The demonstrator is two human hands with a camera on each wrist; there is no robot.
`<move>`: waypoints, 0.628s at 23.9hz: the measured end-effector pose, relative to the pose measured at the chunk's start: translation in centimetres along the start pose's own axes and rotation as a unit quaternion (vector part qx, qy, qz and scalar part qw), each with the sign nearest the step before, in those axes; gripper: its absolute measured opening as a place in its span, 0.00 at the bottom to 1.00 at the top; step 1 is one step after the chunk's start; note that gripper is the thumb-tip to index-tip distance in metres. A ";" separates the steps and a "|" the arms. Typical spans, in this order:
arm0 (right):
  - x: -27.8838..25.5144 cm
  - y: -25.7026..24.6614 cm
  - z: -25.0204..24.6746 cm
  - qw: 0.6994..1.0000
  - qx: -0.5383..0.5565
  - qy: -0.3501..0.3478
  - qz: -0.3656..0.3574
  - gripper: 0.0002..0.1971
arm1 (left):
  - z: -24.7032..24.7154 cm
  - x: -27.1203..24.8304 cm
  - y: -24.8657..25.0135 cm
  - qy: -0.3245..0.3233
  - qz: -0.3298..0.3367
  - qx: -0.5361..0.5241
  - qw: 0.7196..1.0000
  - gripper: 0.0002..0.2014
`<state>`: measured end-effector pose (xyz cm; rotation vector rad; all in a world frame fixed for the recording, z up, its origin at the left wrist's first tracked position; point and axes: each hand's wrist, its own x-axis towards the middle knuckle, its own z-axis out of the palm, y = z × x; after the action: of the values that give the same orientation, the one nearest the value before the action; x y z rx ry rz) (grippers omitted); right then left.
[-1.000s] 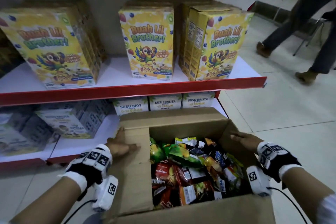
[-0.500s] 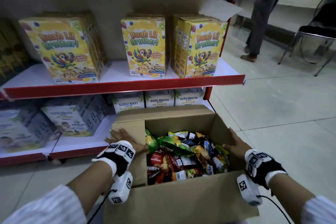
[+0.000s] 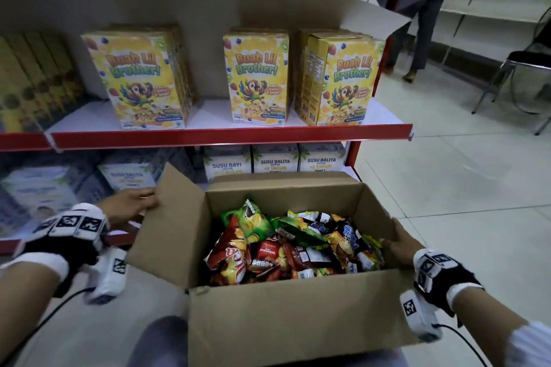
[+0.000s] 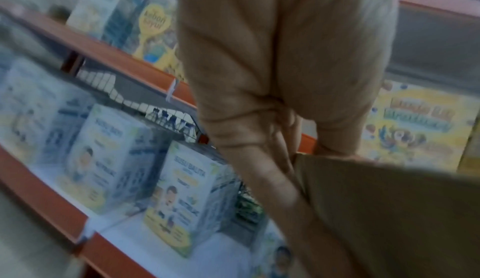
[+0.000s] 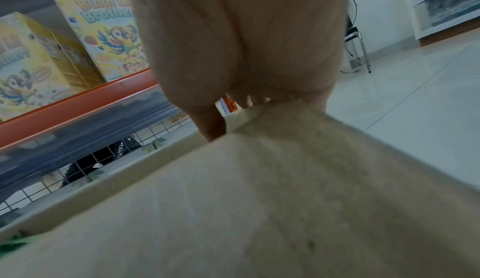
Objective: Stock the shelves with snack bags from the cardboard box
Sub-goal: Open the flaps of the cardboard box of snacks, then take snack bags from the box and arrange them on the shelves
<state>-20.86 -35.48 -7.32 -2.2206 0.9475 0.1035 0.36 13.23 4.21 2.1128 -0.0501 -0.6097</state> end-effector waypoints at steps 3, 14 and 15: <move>0.1 -0.3 0.6 0.999 0.019 0.026 -0.005 0.39 | -1.2 -0.1 -2.8 0.042 -0.002 0.128 0.991 0.27; -0.2 -0.6 0.5 1.000 0.007 0.018 0.002 0.38 | 9.8 2.4 -7.0 -0.072 0.061 0.152 0.984 0.32; -0.1 -0.9 0.3 1.000 -0.002 0.009 0.015 0.37 | 9.8 2.7 -7.2 -0.065 0.060 0.156 0.984 0.32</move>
<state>-20.35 -34.79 -7.00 -2.2140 0.9918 0.0992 -2.97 9.28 -7.06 2.3470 -0.3648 -0.7028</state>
